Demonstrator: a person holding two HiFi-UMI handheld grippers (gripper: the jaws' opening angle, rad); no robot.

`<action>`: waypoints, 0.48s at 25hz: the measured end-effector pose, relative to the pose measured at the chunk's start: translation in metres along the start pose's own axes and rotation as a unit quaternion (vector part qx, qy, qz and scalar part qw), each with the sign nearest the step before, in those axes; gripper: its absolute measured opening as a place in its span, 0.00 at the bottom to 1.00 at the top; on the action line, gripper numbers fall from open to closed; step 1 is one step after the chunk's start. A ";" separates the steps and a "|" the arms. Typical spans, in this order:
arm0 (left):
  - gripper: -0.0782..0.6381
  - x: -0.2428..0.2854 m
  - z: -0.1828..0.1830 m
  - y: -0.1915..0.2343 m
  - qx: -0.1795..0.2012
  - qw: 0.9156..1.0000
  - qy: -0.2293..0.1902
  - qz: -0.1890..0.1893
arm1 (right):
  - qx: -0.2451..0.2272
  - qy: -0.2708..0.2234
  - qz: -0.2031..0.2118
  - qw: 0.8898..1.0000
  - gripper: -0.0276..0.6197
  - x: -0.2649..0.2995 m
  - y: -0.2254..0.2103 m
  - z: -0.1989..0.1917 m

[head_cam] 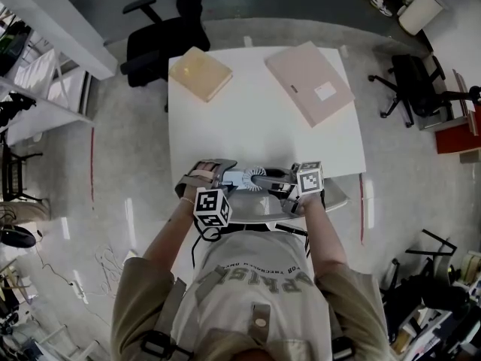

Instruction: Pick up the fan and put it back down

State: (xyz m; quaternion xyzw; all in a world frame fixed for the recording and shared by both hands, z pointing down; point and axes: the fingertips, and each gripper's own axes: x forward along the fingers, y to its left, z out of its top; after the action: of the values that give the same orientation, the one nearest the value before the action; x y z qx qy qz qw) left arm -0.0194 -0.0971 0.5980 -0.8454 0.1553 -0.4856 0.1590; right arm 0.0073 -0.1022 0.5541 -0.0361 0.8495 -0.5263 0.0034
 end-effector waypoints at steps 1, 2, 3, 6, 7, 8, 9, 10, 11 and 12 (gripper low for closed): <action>0.48 0.000 0.000 0.000 -0.001 1.000 -0.001 0.000 | 0.004 -0.005 0.001 1.000 0.33 -0.001 0.000 0.001; 0.45 -0.001 -0.001 0.000 -0.003 1.000 -0.003 0.000 | 0.007 -0.009 0.002 1.000 0.33 -0.002 0.000 0.002; 0.45 0.000 0.000 -0.001 -0.004 1.000 -0.003 0.000 | 0.008 -0.011 0.002 1.000 0.33 -0.002 0.000 0.003; 0.44 0.003 -0.001 -0.003 -0.005 1.000 0.003 -0.004 | 0.004 -0.012 0.000 1.000 0.33 -0.003 -0.002 0.003; 0.44 0.004 -0.001 -0.004 -0.006 1.000 0.005 -0.007 | 0.004 -0.012 -0.001 1.000 0.33 -0.004 -0.003 0.003; 0.44 0.005 -0.001 -0.006 -0.010 1.000 0.005 -0.012 | 0.003 -0.012 -0.003 1.000 0.33 -0.004 -0.003 0.003; 0.43 0.005 -0.001 -0.007 -0.014 1.000 0.005 -0.018 | 0.004 -0.010 -0.006 1.000 0.33 -0.005 -0.004 0.002; 0.43 0.006 -0.001 -0.009 -0.018 1.000 0.006 -0.024 | 0.004 -0.009 -0.009 1.000 0.33 -0.005 -0.004 0.002; 0.43 0.007 -0.002 -0.010 -0.022 0.999 0.006 -0.030 | 0.004 -0.008 -0.011 1.000 0.33 -0.004 -0.004 0.001; 0.43 0.007 -0.003 -0.011 -0.025 0.999 0.007 -0.034 | 0.003 -0.007 -0.013 1.000 0.33 -0.004 -0.004 0.002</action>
State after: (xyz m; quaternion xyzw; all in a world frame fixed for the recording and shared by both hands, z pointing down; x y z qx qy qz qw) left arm -0.0171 -0.0907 0.6096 -0.8505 0.1391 -0.4929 0.1202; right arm 0.0113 -0.1050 0.5566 -0.0512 0.8476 -0.5282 0.0027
